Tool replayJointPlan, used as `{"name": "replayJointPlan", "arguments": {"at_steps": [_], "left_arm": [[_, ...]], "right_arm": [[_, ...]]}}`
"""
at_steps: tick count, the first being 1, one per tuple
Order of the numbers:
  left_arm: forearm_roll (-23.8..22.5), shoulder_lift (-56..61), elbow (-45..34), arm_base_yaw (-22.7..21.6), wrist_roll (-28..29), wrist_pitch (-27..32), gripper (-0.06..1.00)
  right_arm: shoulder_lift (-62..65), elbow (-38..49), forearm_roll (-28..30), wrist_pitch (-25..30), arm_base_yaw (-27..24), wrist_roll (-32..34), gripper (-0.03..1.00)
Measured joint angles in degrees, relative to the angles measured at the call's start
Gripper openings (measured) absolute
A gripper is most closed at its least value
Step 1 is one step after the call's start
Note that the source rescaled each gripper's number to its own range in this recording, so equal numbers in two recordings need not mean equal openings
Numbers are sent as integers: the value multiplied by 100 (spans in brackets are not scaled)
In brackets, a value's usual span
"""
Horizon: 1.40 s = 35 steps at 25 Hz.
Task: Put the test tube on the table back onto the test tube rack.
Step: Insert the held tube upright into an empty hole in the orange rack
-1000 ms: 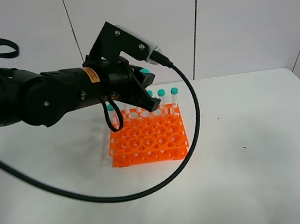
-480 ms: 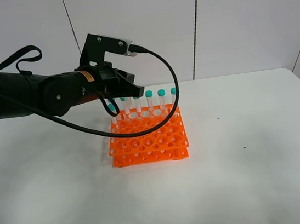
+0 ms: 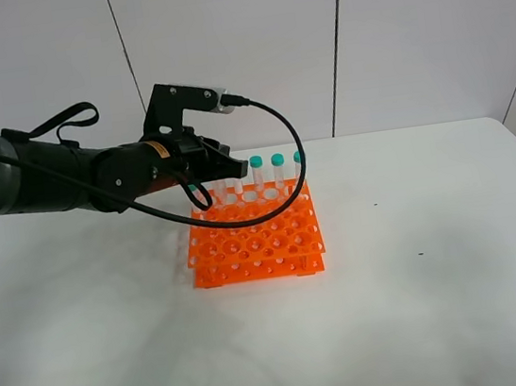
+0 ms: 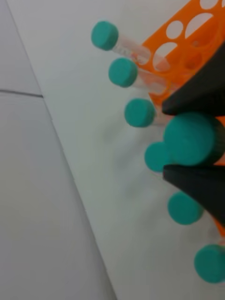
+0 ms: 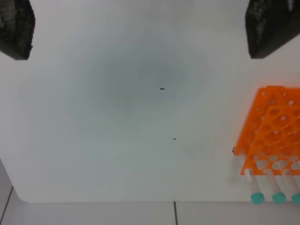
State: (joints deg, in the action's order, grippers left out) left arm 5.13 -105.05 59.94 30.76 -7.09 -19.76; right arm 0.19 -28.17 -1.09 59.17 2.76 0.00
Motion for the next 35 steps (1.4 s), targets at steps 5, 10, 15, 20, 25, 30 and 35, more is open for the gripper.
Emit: {"name": "replayJointPlan", "arguments": {"at_steps": [5,10,15,20,25,30,35], "left_arm": [[0,0,0,-86,23,-123,0],[0,-64,0,-152,29,-146,0],[0,-130,0,-152,29,-206,0],[0,-211,0,-152,41,-225,0],[0,-321,0,-152,41,-302,0],[0,-480,0,-152,41,-438,0],[0,-574,0,-152,41,-452,0]], "right_arm": [[0,0,0,0,0,0,100],[0,0,0,0,0,0,100],[0,0,-6,0,0,0,100],[0,0,-10,0,0,0,100],[0,0,-10,0,0,0,100],[0,0,-10,0,0,0,100],[0,0,-12,0,0,0,100]]}}
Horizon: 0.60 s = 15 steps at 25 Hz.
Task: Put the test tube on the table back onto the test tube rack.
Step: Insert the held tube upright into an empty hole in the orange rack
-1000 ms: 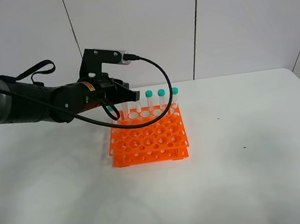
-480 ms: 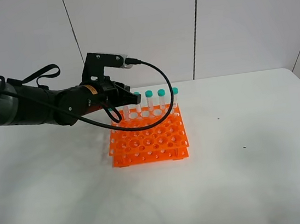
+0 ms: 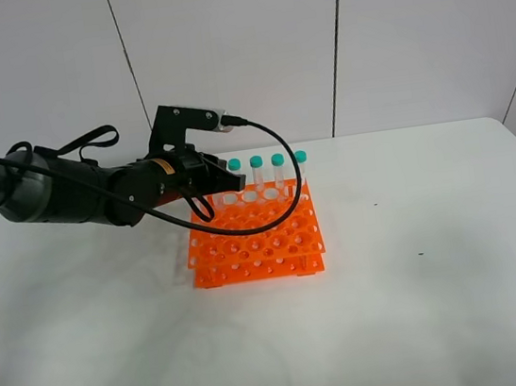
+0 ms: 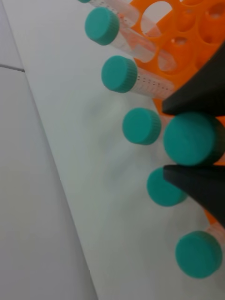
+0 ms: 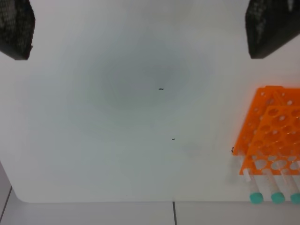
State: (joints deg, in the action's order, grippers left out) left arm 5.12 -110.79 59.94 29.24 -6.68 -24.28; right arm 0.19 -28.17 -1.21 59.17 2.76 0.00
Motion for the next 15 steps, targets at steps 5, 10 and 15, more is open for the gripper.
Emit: {"name": "replayJointPlan", "arguments": {"at_steps": [5,10,15], "left_arm": [[0,-82,0,0,0,-11,0],[0,-124,-6,0,0,-17,0],[0,-275,-17,0,0,-36,0]], "right_arm": [[0,0,0,0,0,0,100],[0,0,0,0,0,0,100],[0,0,0,0,0,0,100]]}}
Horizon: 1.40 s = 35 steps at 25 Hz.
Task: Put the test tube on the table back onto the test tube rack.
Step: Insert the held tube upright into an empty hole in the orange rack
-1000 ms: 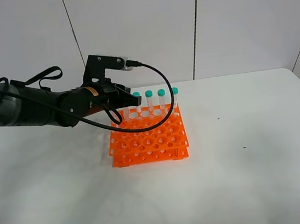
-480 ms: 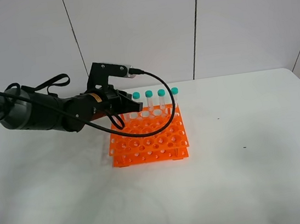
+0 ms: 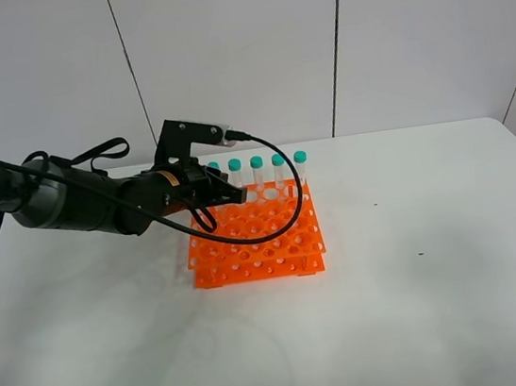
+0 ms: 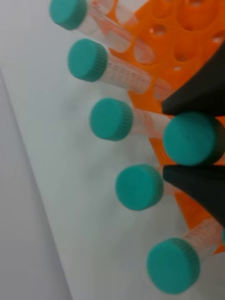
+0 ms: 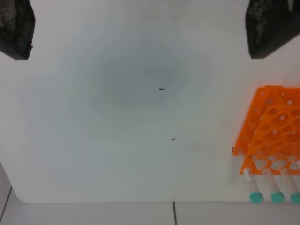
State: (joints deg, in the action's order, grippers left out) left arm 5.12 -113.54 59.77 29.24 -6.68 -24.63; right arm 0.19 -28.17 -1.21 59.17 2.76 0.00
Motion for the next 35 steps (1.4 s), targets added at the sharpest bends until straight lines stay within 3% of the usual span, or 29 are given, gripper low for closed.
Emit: {"name": "replayJointPlan", "arguments": {"at_steps": [12,22,35], "left_arm": [[0,-98,0,0,72,-141,0],[1,-89,0,-18,545,-96,0],[-4,-89,0,-18,410,-90,0]], "right_arm": [[0,0,0,0,0,0,100],[0,0,0,0,0,0,100],[0,0,0,0,0,0,100]]}}
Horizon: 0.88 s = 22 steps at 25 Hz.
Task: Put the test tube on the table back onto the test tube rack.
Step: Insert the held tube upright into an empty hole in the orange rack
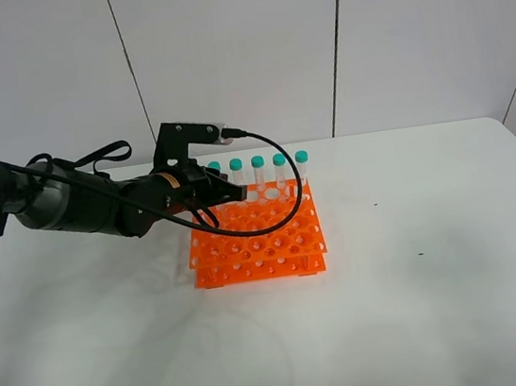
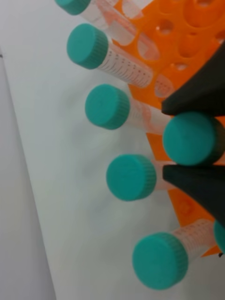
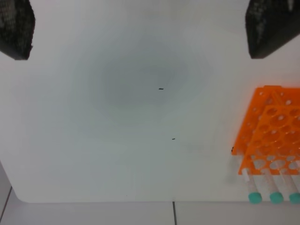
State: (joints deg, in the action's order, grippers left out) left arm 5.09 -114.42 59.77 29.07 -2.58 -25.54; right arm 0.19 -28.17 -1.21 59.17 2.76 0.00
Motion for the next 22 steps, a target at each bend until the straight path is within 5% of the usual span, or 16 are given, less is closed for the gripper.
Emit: {"name": "replayJointPlan", "arguments": {"at_steps": [22], "left_arm": [[0,0,0,0,-185,115,0]], "right_arm": [[0,0,0,0,0,0,100]]}}
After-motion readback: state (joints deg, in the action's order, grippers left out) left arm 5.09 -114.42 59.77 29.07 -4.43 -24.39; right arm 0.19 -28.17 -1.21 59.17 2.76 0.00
